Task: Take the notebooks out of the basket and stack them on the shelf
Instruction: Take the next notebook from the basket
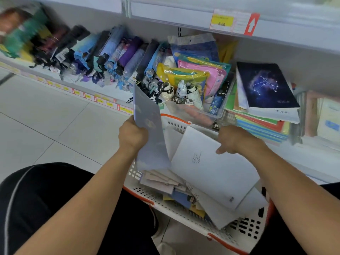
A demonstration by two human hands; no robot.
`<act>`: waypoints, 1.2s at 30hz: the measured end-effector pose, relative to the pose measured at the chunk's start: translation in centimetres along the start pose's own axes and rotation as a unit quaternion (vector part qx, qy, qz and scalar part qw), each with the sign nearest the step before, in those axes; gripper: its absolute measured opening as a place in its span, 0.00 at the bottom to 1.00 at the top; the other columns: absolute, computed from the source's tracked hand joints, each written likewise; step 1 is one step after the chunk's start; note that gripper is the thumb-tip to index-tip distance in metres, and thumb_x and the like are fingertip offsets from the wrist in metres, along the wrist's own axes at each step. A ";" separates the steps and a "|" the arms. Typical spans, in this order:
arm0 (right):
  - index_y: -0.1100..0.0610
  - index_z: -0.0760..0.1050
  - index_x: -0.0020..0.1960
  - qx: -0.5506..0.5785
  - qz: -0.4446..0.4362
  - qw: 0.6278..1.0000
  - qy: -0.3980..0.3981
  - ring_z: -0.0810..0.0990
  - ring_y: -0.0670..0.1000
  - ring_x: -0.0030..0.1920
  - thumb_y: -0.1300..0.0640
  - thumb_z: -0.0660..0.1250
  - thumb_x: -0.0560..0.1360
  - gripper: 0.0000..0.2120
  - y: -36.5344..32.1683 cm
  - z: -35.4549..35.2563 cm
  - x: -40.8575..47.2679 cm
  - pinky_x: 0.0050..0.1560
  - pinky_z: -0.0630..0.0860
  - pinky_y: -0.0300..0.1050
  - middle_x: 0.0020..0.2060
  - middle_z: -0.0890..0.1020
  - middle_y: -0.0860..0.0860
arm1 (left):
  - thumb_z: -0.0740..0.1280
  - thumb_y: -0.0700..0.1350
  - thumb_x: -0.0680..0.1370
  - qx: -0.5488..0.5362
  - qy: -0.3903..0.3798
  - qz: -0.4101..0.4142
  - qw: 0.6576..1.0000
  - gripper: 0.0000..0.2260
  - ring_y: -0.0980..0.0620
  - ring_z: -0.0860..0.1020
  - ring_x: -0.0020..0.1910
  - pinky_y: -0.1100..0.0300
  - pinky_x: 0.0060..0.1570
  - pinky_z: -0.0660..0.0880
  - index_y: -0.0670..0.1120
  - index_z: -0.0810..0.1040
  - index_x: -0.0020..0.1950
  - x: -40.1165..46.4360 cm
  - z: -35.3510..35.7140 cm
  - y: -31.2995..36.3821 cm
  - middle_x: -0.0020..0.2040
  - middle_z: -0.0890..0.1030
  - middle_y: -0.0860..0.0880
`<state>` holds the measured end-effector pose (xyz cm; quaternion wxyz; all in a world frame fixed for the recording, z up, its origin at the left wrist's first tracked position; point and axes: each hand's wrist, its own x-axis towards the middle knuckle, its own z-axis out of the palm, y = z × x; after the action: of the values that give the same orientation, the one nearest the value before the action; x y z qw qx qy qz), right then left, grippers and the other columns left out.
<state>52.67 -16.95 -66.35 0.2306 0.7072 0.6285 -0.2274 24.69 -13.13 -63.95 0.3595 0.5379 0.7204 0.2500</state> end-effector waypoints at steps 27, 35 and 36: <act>0.57 0.67 0.72 0.631 -0.132 0.746 0.165 0.78 0.51 0.64 0.50 0.86 0.54 0.52 -3.7 -3.3 -2.9 0.66 0.74 0.55 0.64 0.79 0.50 | 0.68 0.37 0.77 -0.406 -0.259 0.096 0.871 0.15 0.44 0.81 0.58 0.53 0.55 0.79 0.43 0.78 0.63 -0.9 -2.5 1.4 0.60 0.81 0.43; 0.52 0.83 0.46 0.711 -0.127 0.649 0.239 0.85 0.50 0.50 0.68 0.79 0.64 0.16 -4.3 0.9 -3.2 0.56 0.81 0.53 0.47 0.87 0.49 | 0.69 0.33 0.74 -0.332 -0.240 0.109 0.906 0.17 0.46 0.82 0.56 0.52 0.56 0.79 0.41 0.78 0.63 0.3 0.7 0.7 0.58 0.83 0.45; 0.51 0.83 0.44 0.709 -0.120 0.650 0.247 0.85 0.47 0.49 0.68 0.80 0.64 0.16 -4.4 1.4 -3.0 0.54 0.81 0.50 0.45 0.87 0.47 | 0.70 0.32 0.74 -0.324 -0.235 0.112 0.910 0.17 0.47 0.82 0.55 0.54 0.54 0.80 0.40 0.78 0.62 0.3 1.1 0.4 0.56 0.84 0.46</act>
<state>47.94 -19.71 -65.80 -0.5339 0.6037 0.3890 -0.4463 25.77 -12.72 -64.40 0.6425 0.5125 0.4295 0.3743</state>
